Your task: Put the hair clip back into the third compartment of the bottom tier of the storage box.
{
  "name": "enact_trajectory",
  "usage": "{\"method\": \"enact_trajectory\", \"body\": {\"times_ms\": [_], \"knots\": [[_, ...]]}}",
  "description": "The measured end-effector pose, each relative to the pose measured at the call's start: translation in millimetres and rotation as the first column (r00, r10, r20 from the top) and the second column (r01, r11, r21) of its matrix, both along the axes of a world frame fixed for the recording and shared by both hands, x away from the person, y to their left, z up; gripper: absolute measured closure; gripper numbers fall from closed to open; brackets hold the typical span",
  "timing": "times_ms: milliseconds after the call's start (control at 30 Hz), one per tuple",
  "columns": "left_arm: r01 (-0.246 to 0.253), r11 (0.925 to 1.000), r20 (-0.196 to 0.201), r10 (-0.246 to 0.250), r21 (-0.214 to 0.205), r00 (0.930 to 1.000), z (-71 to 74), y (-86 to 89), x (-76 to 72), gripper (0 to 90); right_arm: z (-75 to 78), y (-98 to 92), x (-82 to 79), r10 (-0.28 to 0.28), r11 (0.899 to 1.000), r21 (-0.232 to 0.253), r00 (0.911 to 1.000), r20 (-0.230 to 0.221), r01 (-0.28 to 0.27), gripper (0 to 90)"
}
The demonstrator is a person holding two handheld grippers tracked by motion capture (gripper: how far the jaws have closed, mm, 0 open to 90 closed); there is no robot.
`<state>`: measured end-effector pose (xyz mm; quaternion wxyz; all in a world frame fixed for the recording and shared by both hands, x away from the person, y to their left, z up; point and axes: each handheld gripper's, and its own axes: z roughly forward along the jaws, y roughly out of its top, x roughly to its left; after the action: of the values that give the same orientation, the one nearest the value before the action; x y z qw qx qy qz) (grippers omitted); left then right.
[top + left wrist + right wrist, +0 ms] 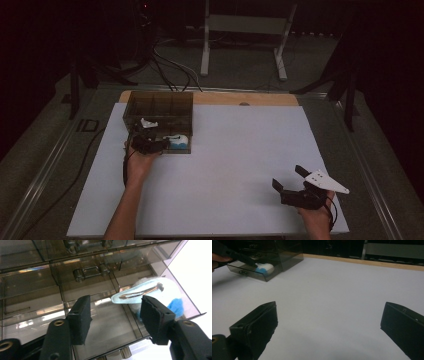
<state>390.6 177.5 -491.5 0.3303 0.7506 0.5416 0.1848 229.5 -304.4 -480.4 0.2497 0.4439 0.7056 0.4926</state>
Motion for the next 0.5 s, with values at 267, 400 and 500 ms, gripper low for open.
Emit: {"method": "enact_trajectory", "body": {"times_ms": [267, 400, 500], "knots": [[-0.026, 0.9996, 0.056, 0.027, -0.011, 0.9981, 6.3, 0.3, -3.5, 24.8, 0.0, -0.5, -0.1, 0.001, 1.000, -0.001, 1.0000, 0.001, -0.001, 1.3], [-0.039, 0.9987, 0.079, 0.042, -0.033, 0.9960, 9.8, 1.6, -5.3, 17.0, 0.1, -0.7, -0.2, -0.001, 1.000, 0.001, 1.0000, 0.000, 0.001, 1.3], [-0.031, 0.9984, 0.088, 0.035, -0.047, 0.9955, 11.9, 1.7, -7.6, 9.6, 0.2, -0.7, -0.2, -0.001, 1.000, 0.001, 1.0000, 0.000, 0.001, 1.3]]}}
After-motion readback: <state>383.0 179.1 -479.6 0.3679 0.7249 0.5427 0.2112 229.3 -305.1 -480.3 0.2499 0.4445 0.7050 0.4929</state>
